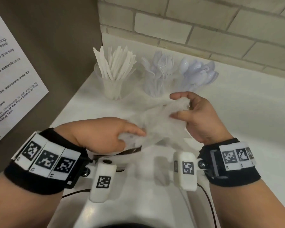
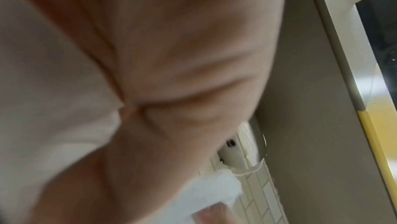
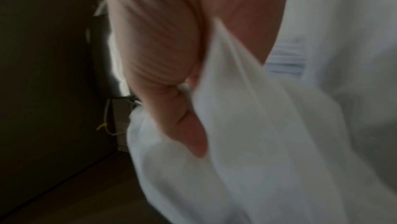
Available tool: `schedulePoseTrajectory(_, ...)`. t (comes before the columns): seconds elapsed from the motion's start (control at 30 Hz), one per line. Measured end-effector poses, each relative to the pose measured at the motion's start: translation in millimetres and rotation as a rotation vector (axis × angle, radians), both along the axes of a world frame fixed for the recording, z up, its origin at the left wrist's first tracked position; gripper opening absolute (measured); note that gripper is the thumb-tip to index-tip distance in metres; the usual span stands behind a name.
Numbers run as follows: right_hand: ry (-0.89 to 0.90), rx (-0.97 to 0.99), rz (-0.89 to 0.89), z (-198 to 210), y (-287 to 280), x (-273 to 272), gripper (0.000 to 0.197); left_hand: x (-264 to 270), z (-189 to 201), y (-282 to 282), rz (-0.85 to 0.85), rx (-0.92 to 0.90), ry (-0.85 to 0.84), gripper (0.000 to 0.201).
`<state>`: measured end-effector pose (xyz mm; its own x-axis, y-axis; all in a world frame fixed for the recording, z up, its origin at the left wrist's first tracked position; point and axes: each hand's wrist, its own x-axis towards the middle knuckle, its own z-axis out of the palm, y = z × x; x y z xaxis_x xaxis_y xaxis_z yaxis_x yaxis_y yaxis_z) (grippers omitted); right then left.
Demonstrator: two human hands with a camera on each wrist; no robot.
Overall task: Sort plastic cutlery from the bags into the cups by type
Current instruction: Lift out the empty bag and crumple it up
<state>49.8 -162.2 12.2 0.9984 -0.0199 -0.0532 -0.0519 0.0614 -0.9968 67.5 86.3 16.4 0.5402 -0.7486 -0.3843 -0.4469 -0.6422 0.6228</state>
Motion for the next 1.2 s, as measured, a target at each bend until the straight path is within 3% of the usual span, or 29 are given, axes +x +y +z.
schedulePoseTrajectory(0.07,-0.091,-0.101,0.049,6.0,2.9,-2.7,0.035,3.7,0.5,-0.9,0.171,-0.042,-0.003,0.044)
schedulePoseTrajectory(0.13,-0.232,-0.273,0.111,10.7,6.2,-6.3,0.023,4.9,3.8,-2.8,0.467,-0.324,0.211,0.026)
schedulePoseTrajectory(0.2,-0.357,-0.465,0.208,9.4,14.3,-9.7,0.027,2.3,11.9,-5.7,0.644,-0.614,0.468,0.046)
schedulePoseTrajectory(0.23,-0.392,-0.518,0.265,6.9,20.7,-12.2,0.031,1.1,13.3,-7.6,0.675,-0.7,0.512,0.057)
schedulePoseTrajectory(0.33,-0.408,-0.598,0.359,-5.9,41.4,-18.3,0.041,-0.7,5.4,-17.9,0.773,-0.823,0.377,0.071)
schedulePoseTrajectory(0.43,-0.307,-0.667,0.417,-16.5,54.9,-23.9,0.031,-0.4,-7.6,-20.8,0.828,-0.8,0.026,0.062)
schedulePoseTrajectory(0.5,-0.098,-0.428,0.396,-14.2,62.6,-29.4,0.033,-3.5,-9.4,-18.9,0.835,-0.786,-0.184,0.031)
schedulePoseTrajectory(0.57,0.106,0.001,0.258,-8.8,64.8,-32.0,0.055,-11.1,-5.4,-19.3,0.843,-0.861,-0.295,0.009)
schedulePoseTrajectory(0.63,0.219,0.334,0.215,-0.1,64.0,-32.6,0.071,-24.1,-0.5,-22.5,0.789,-0.978,-0.264,0.015)
schedulePoseTrajectory(0.7,0.19,0.483,0.244,7.8,63.6,-33.6,0.062,-36.8,1.3,-27.9,0.759,-1.087,-0.132,0.016)
schedulePoseTrajectory(0.77,0.145,0.529,0.176,11.5,63.9,-34.0,0.051,-48.9,2.6,-31.7,0.784,-1.162,0.007,0.021)
schedulePoseTrajectory(0.87,0.118,0.573,0.052,12.4,64.5,-40.5,0.05,-61.9,3.6,-31.6,0.842,-1.202,0.155,0.025)
schedulePoseTrajectory(0.97,0.082,0.534,-0.007,11.2,66.9,-51.5,0.015,-67.7,2.1,-25.9,0.904,-1.157,0.203,0.029)
schedulePoseTrajectory(1.03,0.054,0.489,0.001,11.5,69.8,-59.8,0.025,-70.5,1.7,-22.6,0.967,-1.134,0.157,0.022)
schedulePoseTrajectory(1.2,0.039,0.342,0.051,16.6,77.9,-76.8,0.018,-81.1,6.5,-11.0,1.036,-1.114,0.198,0.026)
